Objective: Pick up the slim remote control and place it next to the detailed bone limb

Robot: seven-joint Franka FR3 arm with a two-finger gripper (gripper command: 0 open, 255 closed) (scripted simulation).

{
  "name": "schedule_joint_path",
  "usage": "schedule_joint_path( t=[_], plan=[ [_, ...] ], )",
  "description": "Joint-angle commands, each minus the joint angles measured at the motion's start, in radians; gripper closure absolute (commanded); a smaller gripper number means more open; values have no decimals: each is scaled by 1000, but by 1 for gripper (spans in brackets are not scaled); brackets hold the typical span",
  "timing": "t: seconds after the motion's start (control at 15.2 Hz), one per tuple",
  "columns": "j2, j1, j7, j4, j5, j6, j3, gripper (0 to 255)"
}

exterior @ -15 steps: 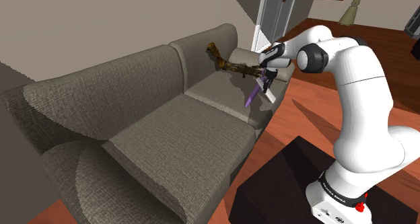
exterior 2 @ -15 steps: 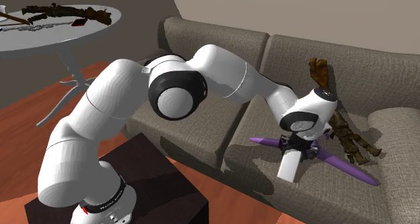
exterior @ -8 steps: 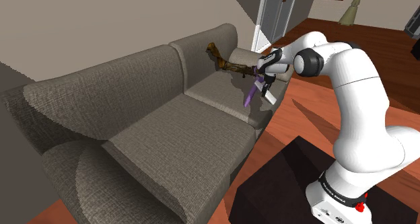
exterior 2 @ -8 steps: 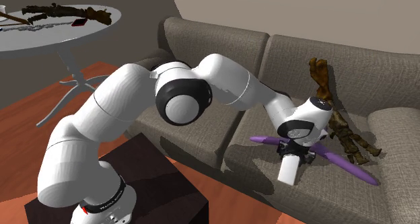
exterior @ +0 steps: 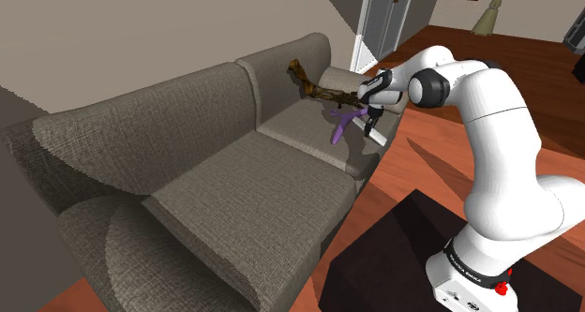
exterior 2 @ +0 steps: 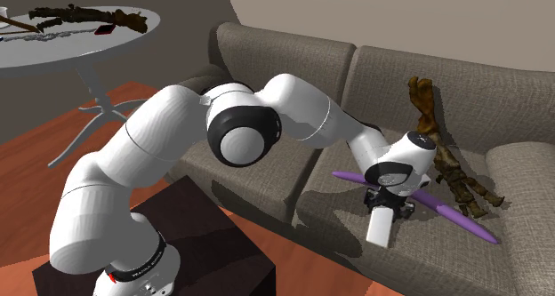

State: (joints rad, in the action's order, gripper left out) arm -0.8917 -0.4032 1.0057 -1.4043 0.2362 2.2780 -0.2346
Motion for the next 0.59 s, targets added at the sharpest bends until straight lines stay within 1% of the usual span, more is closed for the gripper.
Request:
schedule_joint_path(
  t=[0.0, 0.33, 0.53],
  plan=[
    [0, 0, 0, 0, 0, 0, 0, 0],
    [0, 0, 0, 0, 0, 0, 0, 0],
    [69, 9, -6, -14, -12, -55, -13, 0]
  ],
)
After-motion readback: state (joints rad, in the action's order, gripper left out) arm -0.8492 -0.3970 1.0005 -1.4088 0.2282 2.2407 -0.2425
